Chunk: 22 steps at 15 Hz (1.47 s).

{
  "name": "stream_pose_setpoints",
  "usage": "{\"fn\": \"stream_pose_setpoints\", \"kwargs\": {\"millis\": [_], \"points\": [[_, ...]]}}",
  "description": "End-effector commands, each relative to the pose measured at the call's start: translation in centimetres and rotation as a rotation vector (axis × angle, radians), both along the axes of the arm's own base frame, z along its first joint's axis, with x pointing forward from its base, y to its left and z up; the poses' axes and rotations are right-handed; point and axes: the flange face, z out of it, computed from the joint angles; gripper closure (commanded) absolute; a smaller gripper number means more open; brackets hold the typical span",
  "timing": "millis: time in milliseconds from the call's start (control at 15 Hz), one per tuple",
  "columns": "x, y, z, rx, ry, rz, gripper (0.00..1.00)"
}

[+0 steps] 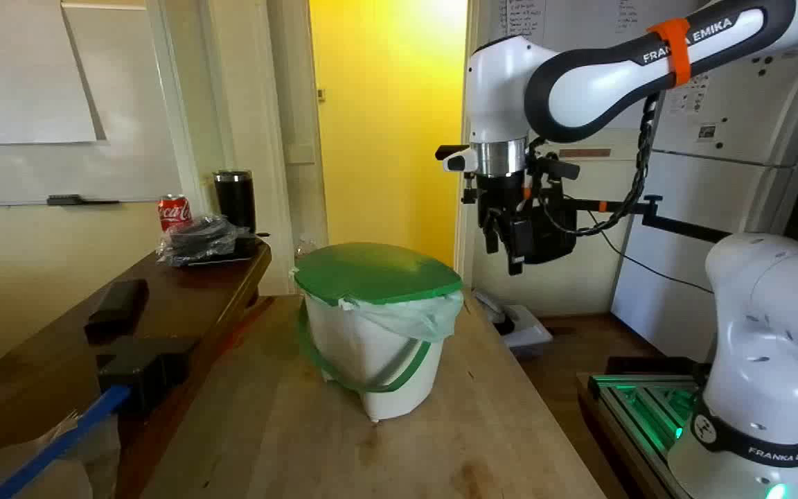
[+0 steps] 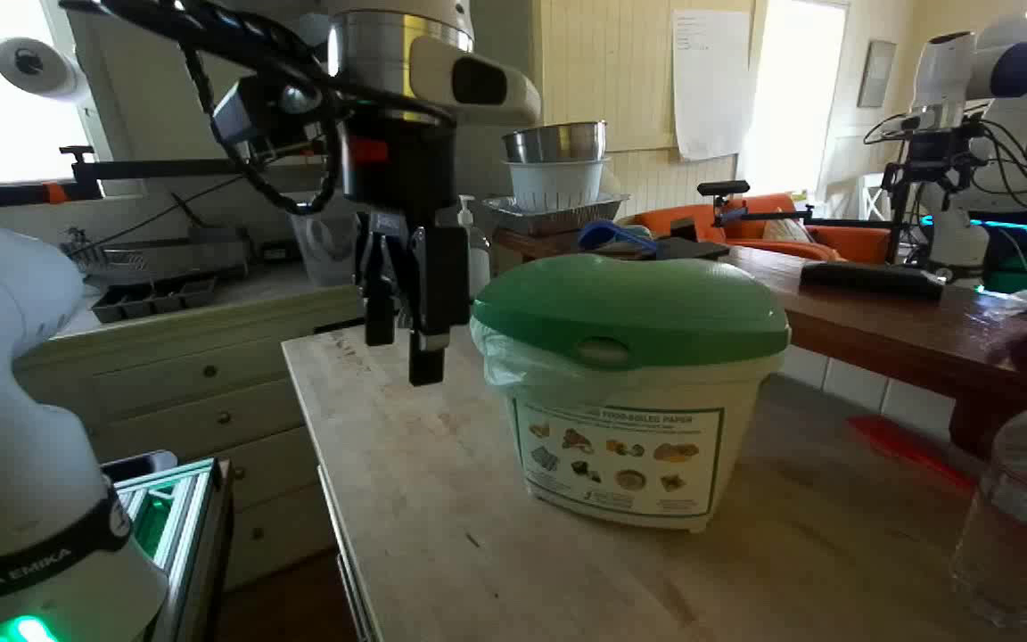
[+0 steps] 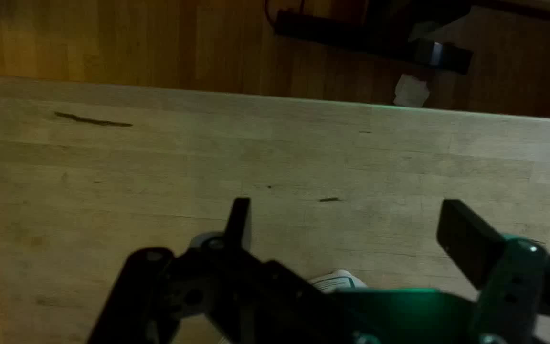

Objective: Open the trash can then remove the contents inside

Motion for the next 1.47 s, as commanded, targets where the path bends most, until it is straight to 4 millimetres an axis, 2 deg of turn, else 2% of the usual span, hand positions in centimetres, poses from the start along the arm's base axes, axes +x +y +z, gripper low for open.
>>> {"fn": "stream_pose_setpoints", "kwargs": {"millis": [0,400,533,1000,1200,1400], "points": [[0.0,0.0,0.0,0.0,0.001,0.0,0.0],[0.2,-0.3,0.0,0.012,-0.015,-0.015,0.0],[0.5,-1.3,-0.2,0.084,-0.051,-0.051,0.0],[-0.8,-4.7,-0.8,0.403,-0.243,-0.153,0.0],[-0.4,-6.0,-1.1,0.492,-0.344,-0.238,0.0],[0.5,-6.6,-1.5,0.563,-0.416,-0.318,0.0]]}}
